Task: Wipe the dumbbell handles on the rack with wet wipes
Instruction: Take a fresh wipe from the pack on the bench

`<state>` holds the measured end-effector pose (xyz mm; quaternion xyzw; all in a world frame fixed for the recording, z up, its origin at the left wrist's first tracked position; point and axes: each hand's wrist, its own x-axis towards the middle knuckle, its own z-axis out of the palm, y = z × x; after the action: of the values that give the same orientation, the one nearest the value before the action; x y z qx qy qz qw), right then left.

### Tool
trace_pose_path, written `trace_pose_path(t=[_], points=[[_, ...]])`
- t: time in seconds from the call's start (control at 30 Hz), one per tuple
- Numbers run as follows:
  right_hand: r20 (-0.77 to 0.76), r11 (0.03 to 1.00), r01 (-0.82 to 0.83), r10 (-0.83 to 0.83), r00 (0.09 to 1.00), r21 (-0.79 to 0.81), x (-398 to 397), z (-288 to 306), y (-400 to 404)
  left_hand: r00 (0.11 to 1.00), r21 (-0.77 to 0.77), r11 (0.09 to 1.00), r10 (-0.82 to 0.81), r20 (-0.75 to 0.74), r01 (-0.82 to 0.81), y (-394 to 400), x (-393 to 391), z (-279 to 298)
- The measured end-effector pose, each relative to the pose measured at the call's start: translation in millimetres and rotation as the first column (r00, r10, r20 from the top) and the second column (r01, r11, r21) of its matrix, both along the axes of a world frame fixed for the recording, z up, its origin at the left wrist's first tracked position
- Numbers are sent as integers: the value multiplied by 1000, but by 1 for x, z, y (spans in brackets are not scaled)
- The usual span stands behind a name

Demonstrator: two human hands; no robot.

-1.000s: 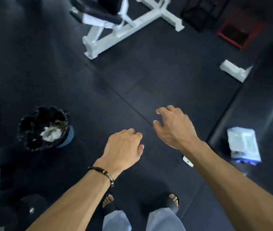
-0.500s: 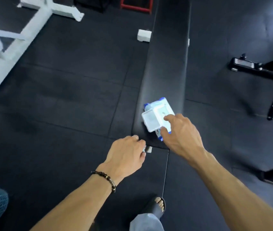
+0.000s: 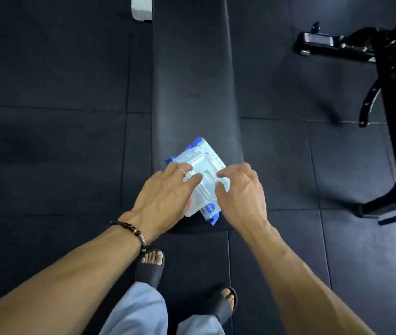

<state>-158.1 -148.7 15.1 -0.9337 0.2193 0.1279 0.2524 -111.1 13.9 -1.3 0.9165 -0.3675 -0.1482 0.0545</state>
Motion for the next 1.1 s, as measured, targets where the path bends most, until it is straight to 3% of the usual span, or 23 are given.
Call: trace_pose_path(t=[0.3, 0.47, 0.6, 0.77, 0.97, 1.1], points=[[-29, 995, -26, 23, 999, -97, 17, -44, 5, 998, -51, 997, -63, -6, 62, 5, 12, -39], [110, 988, 37, -21, 994, -151, 15, -52, 12, 998, -112, 992, -59, 19, 60, 4, 15, -40], [221, 967, -47, 105, 970, -250, 11, -58, 11, 999, -147, 988, -36, 19, 38, 4, 13, -41], [184, 948, -142, 199, 963, -284, 11, -63, 15, 1000, -176, 984, -29, 1, 29, 4, 14, -40], [113, 994, -23, 34, 993, -106, 9, -62, 12, 999, -184, 982, -44, -9, 41, 4, 16, -38], [113, 998, -57, 57, 992, -10, 12, -52, 3, 999, -183, 982, -46, -10, 43, 4, 16, -37]])
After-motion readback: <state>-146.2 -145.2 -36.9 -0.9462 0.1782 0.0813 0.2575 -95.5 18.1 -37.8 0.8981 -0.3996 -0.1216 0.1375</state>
